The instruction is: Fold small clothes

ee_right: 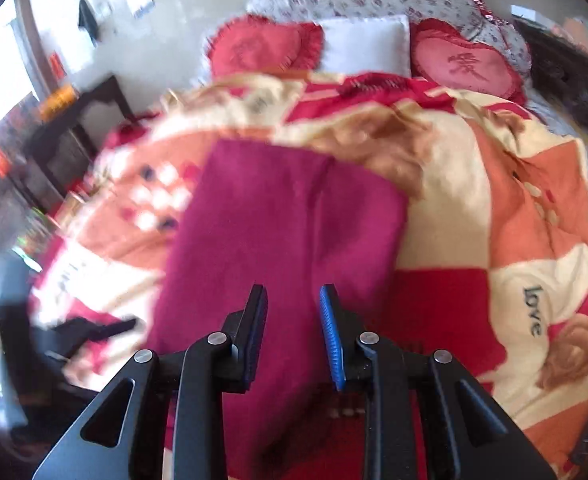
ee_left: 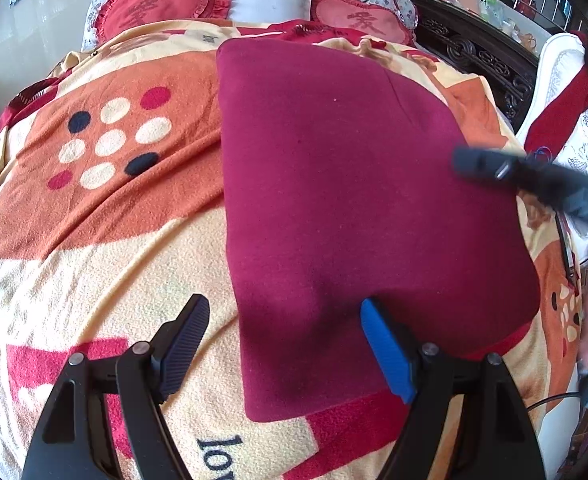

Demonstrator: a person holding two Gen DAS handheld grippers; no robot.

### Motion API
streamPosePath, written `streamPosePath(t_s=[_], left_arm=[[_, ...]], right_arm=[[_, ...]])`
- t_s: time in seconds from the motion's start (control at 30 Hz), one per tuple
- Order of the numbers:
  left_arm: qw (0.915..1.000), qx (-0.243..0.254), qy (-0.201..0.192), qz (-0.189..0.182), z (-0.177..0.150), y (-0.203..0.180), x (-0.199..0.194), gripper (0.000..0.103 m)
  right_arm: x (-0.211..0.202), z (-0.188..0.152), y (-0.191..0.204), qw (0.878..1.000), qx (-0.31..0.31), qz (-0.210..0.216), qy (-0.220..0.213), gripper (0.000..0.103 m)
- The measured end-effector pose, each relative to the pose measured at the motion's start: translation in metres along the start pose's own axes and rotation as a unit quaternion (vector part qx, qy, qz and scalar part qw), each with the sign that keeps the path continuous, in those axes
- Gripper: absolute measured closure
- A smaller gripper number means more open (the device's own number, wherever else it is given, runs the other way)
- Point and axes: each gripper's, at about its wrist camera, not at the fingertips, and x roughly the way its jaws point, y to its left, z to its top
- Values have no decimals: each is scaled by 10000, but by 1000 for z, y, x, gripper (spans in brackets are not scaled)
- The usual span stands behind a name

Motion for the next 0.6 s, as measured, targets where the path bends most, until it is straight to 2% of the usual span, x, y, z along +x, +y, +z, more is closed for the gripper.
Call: streamPosePath(t_s=[0.07, 0.13, 0.3, 0.5, 0.57, 0.6], left_arm=[[10000, 0, 9, -9, 0, -1, 1, 21], [10000, 8, -4, 19, -1, -3, 0, 21], [10000, -14, 3, 8, 0, -2, -1, 21], [10000, -48, 8, -6, 0, -1, 0, 21], [9999, -107, 8, -82, 1, 1, -2, 21], [9995, -201, -24, -234, 2, 5, -5, 21]], right_arm=[[19, -9, -6, 9991, 34, -361, 217, 94], [32, -17, -18, 9991, 266, -226, 255, 90], [23, -15, -26, 9984, 482, -3, 291, 90], [-12, -10, -19, 9979, 619, 136, -163, 90], [-17, -9, -16, 9976, 622, 95, -273, 90], [-17, -7, -16, 9974, 649, 105, -281, 90]])
